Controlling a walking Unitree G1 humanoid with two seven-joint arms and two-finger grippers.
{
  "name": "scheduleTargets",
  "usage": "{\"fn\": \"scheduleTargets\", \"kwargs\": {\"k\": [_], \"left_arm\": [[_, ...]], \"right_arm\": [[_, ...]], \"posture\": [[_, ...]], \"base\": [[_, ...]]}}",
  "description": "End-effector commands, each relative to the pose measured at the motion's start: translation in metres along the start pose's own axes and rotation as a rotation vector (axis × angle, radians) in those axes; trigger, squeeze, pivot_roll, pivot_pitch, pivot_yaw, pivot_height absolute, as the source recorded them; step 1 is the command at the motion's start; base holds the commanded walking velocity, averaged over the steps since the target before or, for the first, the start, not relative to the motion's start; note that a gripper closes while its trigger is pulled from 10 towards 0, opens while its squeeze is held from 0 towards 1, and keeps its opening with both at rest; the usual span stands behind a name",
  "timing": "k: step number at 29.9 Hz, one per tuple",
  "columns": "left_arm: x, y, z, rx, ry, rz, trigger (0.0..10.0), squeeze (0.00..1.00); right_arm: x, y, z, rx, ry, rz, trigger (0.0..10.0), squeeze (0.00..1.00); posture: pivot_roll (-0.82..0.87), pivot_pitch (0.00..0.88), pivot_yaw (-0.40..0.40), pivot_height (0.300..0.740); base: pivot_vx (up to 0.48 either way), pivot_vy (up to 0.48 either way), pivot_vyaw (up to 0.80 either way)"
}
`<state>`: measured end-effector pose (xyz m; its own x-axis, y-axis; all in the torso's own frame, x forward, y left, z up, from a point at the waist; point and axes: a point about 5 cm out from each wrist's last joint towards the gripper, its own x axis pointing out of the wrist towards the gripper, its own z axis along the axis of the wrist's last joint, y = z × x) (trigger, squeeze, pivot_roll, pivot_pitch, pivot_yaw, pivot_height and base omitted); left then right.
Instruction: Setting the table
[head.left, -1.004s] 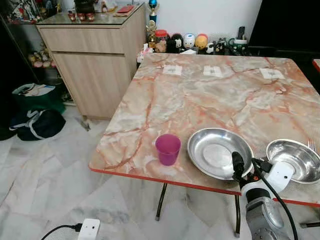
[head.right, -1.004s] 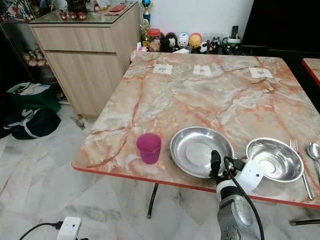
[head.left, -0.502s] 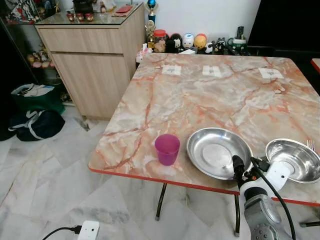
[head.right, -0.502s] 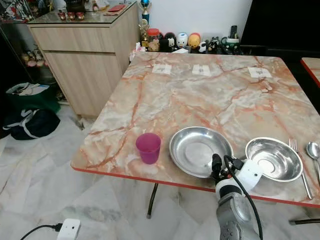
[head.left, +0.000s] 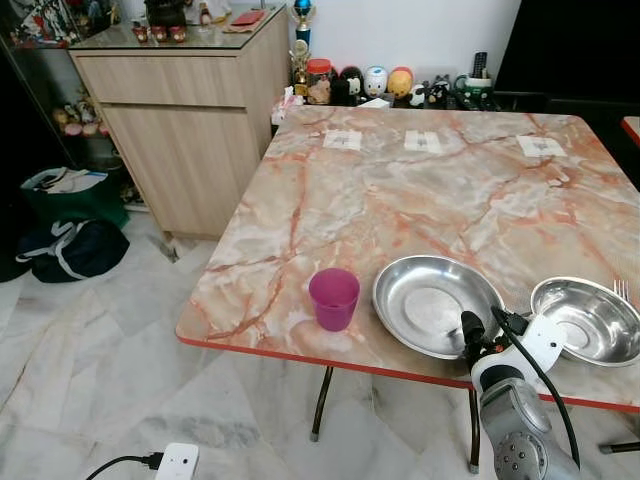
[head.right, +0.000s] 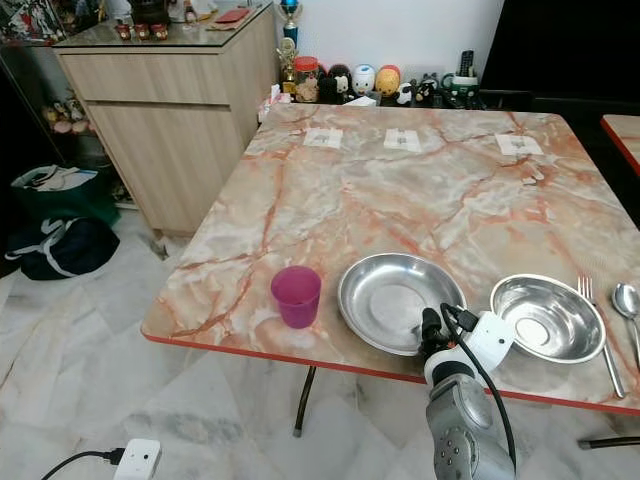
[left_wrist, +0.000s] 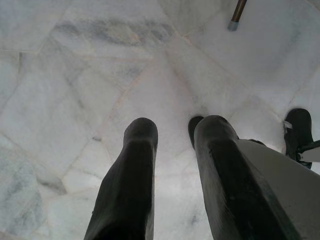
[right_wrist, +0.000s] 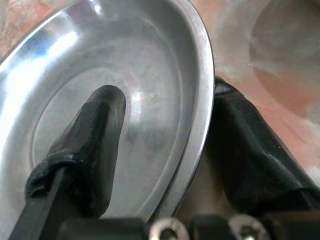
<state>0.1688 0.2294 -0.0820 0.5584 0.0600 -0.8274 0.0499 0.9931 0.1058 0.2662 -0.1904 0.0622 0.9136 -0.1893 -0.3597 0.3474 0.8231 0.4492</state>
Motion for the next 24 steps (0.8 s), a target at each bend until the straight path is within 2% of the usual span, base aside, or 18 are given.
{"fn": "scheduleTargets", "kwargs": {"k": [1, 2, 3, 4, 13, 15, 20, 24], "left_arm": [[-0.0011, 0.0002, -0.0072, 0.02, 0.034, -0.002, 10.0, 0.0], [-0.0011, 0.0001, -0.0072, 0.019, 0.034, -0.003, 10.0, 0.0], [-0.0011, 0.0, -0.0074, 0.02, 0.035, -0.003, 10.0, 0.0], [-0.0012, 0.0, -0.0076, 0.02, 0.035, -0.004, 10.0, 0.0], [-0.0018, 0.0003, -0.0101, 0.029, 0.042, -0.008, 10.0, 0.0], [-0.002, 0.0004, -0.0108, 0.03, 0.043, -0.009, 10.0, 0.0], [-0.0019, -0.0004, -0.011, 0.034, 0.045, -0.012, 10.0, 0.0], [-0.0018, -0.0024, -0.0116, 0.04, 0.045, -0.015, 10.0, 0.0]], "right_arm": [[0.0012, -0.0044, -0.0101, -0.009, 0.057, -0.036, 10.0, 0.0], [0.0014, -0.0046, -0.0104, -0.008, 0.058, -0.037, 10.0, 0.0], [0.0017, -0.0046, -0.0104, -0.007, 0.056, -0.037, 0.5, 0.0], [0.0019, -0.0046, -0.0104, -0.006, 0.056, -0.038, 0.0, 0.0], [0.0041, -0.0031, -0.0113, -0.014, 0.062, -0.047, 0.0, 0.0], [0.0046, -0.0009, -0.0097, -0.039, 0.046, -0.038, 0.0, 0.0], [0.0048, 0.0003, -0.0096, -0.027, 0.044, -0.046, 0.0, 0.0], [0.0054, 0.0034, -0.0073, -0.077, 0.009, -0.03, 0.0, 0.0]], "posture": [[-0.13, 0.013, 0.031, 0.74], [-0.13, 0.013, 0.031, 0.74], [-0.13, 0.012, 0.03, 0.74], [-0.13, 0.013, 0.03, 0.74], [-0.13, 0.012, 0.029, 0.74], [-0.13, 0.011, 0.029, 0.74], [-0.13, 0.01, 0.03, 0.74], [-0.12, 0.007, 0.03, 0.74]], "base": [[0.0, 0.0, 0.0], [0.0, 0.0, 0.0], [0.0, 0.0, 0.0], [0.0, 0.0, 0.0], [0.0, 0.0, 0.0], [0.0, 0.0, 0.0], [0.0, 0.0, 0.0], [0.0, 0.0, 0.0]]}}
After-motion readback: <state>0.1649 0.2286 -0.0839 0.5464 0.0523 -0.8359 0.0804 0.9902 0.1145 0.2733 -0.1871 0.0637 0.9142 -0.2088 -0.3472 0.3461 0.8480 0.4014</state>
